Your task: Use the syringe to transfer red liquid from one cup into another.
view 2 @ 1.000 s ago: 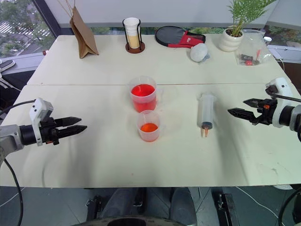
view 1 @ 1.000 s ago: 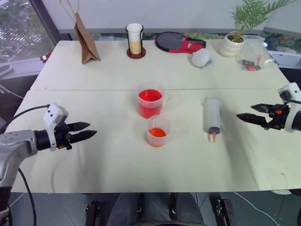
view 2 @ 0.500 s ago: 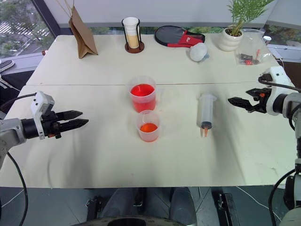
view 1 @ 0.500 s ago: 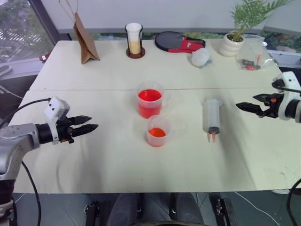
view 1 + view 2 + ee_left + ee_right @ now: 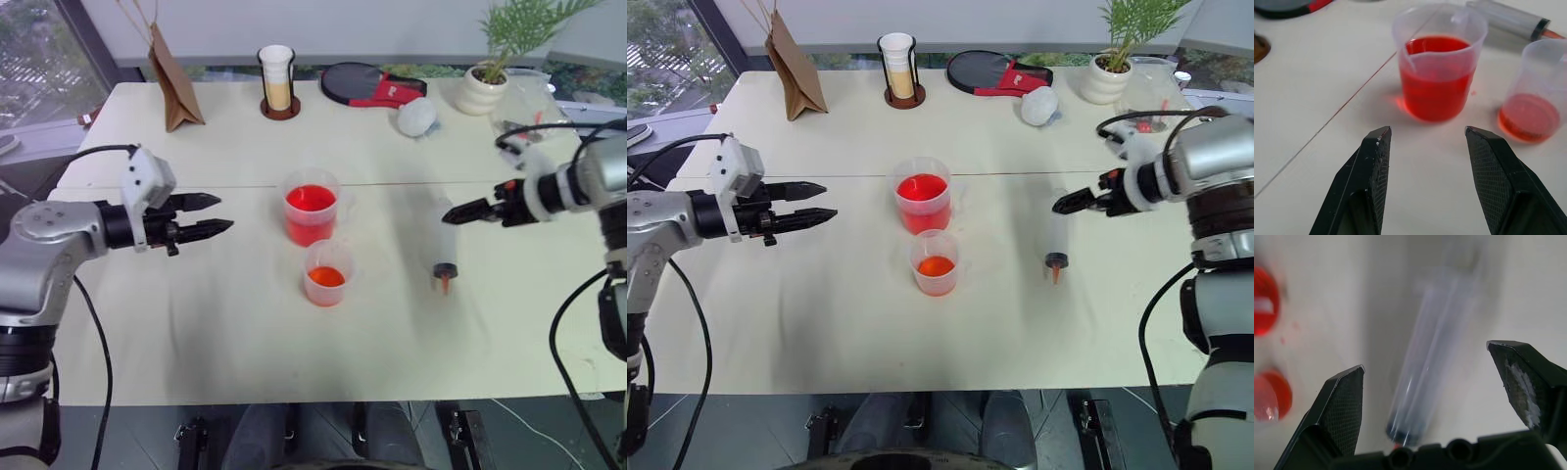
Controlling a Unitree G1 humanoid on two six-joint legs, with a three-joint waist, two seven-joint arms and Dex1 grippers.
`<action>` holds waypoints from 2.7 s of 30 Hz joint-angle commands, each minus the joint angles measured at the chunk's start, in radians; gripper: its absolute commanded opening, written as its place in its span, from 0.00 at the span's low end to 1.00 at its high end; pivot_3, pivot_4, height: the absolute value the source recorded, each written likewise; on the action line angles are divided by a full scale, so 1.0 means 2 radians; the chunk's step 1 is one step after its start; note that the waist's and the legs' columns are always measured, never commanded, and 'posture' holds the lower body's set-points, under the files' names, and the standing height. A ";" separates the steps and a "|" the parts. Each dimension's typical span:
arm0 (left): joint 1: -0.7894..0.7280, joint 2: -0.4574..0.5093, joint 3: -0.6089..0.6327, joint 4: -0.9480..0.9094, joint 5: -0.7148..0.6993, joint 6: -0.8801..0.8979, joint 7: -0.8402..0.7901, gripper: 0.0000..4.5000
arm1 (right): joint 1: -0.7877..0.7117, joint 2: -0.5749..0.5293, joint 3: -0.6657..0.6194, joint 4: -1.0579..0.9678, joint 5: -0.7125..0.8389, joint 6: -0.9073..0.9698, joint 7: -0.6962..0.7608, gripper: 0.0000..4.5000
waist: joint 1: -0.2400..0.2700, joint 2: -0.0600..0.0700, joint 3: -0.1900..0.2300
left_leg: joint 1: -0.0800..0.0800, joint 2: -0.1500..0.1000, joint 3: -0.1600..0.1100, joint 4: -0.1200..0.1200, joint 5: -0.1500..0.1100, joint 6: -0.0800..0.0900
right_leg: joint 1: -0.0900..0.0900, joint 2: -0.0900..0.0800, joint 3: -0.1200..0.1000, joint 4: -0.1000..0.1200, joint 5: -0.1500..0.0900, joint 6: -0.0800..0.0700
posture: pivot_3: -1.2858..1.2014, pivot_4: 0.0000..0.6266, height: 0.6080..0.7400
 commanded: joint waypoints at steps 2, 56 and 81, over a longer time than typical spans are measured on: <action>-0.016 -0.013 -0.008 -0.026 0.004 -0.014 0.002 0.54 | -0.019 0.017 0.033 0.019 -0.009 0.004 0.000 0.98 | 0.000 0.000 0.000 | 0.000 0.000 0.000 0.000 0.000 0.000 | 0.000 0.000 0.000 0.000 0.000 0.000 | 0.52 0.24 1.00; -0.353 -0.071 -0.020 0.298 0.056 -0.092 -0.131 0.54 | 0.080 0.381 -0.195 -0.001 0.030 -0.662 -0.038 0.31 | -0.013 -0.001 0.000 | 0.001 0.002 -0.002 0.001 0.002 -0.003 | -0.001 0.005 0.002 0.006 0.000 0.000 | 0.52 0.24 1.00; -0.441 -0.193 -0.025 0.522 0.121 -0.263 -0.125 0.23 | 0.116 0.388 -0.170 -0.028 0.013 -0.675 -0.044 0.31 | -0.012 -0.002 0.000 | 0.001 0.002 -0.002 0.002 0.002 -0.003 | -0.001 0.005 0.002 0.006 0.000 0.000 | 0.52 0.24 1.00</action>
